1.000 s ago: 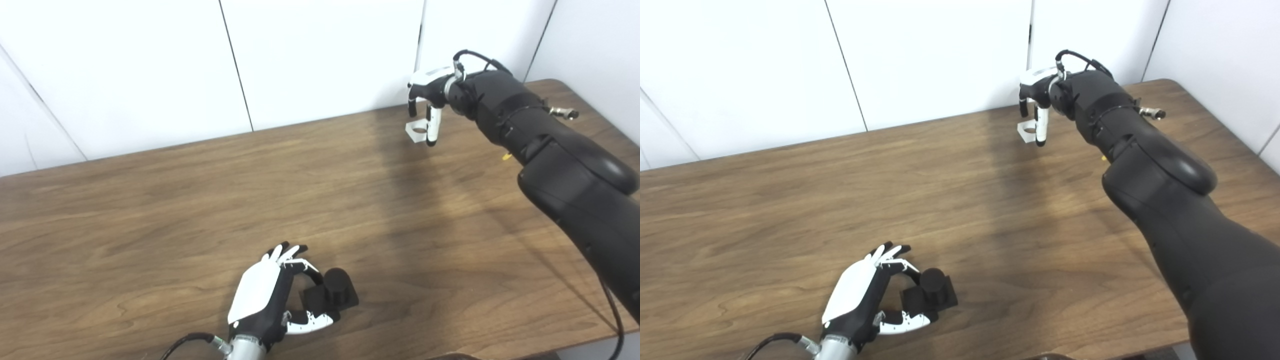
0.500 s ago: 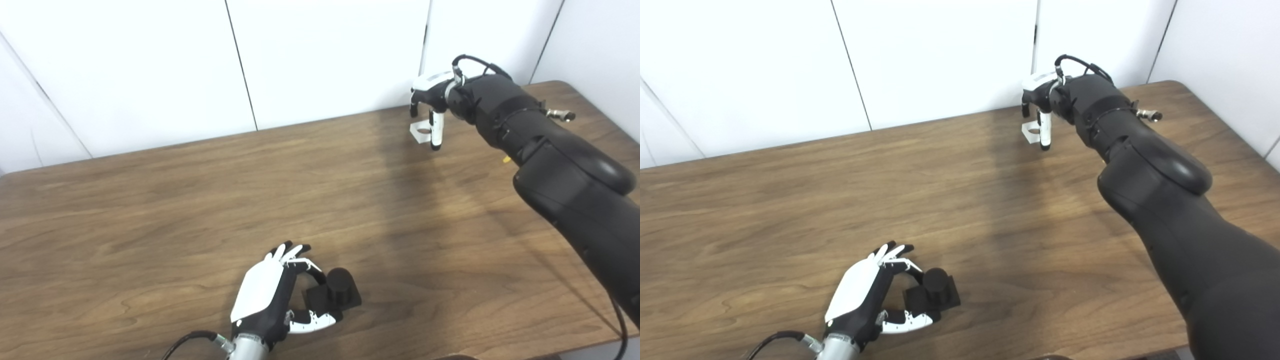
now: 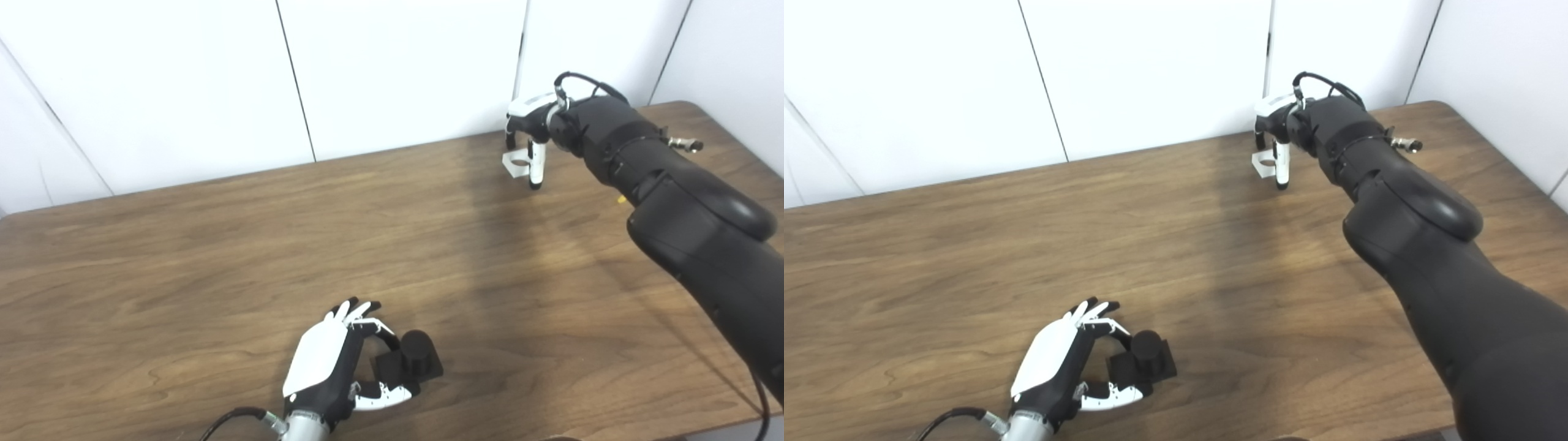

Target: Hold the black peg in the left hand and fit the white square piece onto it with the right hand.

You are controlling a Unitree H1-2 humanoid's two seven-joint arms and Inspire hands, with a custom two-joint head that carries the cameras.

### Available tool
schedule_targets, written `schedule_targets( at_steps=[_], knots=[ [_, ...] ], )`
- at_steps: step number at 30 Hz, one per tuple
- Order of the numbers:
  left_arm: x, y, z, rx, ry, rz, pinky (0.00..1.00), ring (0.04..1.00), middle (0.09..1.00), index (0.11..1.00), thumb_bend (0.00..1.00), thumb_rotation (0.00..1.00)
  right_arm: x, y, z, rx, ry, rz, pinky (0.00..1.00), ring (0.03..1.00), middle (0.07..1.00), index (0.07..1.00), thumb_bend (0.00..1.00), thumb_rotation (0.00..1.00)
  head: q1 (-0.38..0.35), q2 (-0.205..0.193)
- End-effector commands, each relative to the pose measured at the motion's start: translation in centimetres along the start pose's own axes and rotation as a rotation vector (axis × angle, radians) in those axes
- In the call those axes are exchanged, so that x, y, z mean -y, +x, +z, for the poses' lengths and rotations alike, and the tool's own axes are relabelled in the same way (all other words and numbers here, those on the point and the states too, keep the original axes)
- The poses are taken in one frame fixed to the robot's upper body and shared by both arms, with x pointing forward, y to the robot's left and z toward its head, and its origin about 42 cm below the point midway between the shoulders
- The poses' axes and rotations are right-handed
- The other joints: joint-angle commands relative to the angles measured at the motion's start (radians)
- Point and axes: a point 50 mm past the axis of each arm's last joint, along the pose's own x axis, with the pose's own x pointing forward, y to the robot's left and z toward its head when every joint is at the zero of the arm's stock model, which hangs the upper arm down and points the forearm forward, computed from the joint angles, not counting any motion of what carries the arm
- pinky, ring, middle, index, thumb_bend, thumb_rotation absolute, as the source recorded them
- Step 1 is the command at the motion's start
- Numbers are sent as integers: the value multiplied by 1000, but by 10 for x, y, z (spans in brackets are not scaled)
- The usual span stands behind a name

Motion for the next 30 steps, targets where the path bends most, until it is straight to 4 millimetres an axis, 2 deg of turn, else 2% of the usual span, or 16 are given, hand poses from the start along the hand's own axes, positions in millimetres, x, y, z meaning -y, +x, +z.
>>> schedule_targets(
  at_steps=[1, 12, 21, 28, 29, 30],
  knots=[
    [20, -9, -19, -117, 24, -84, 1000, 1000, 919, 489, 518, 68, 44, -6, -6, -23, -6, -99, 1000, 1000, 1000, 765, 931, 191, -1, 1],
    [19, -8, -19, -115, 14, -82, 1000, 1000, 922, 489, 517, 67, 35, -5, -9, -35, 3, -86, 1000, 1000, 1000, 734, 925, 186, 1, 0],
    [19, -8, -19, -114, 20, -81, 1000, 1000, 923, 490, 517, 68, 33, -5, -9, -15, 24, -115, 1000, 1000, 984, 685, 895, 141, 1, -1],
    [19, -8, -19, -113, 28, -84, 1000, 1000, 924, 490, 517, 69, 33, -6, -11, 7, 9, -149, 1000, 1000, 949, 607, 854, 96, 1, 0],
    [19, -8, -18, -113, 27, -84, 1000, 1000, 924, 490, 517, 69, 33, -6, -12, 8, 10, -153, 1000, 1000, 948, 551, 694, 116, 1, 0],
    [19, -7, -18, -113, 22, -84, 1000, 1000, 924, 490, 517, 69, 33, -6, -12, 8, 9, -158, 1000, 1000, 944, 516, 594, 128, 1, 0]
  ],
)
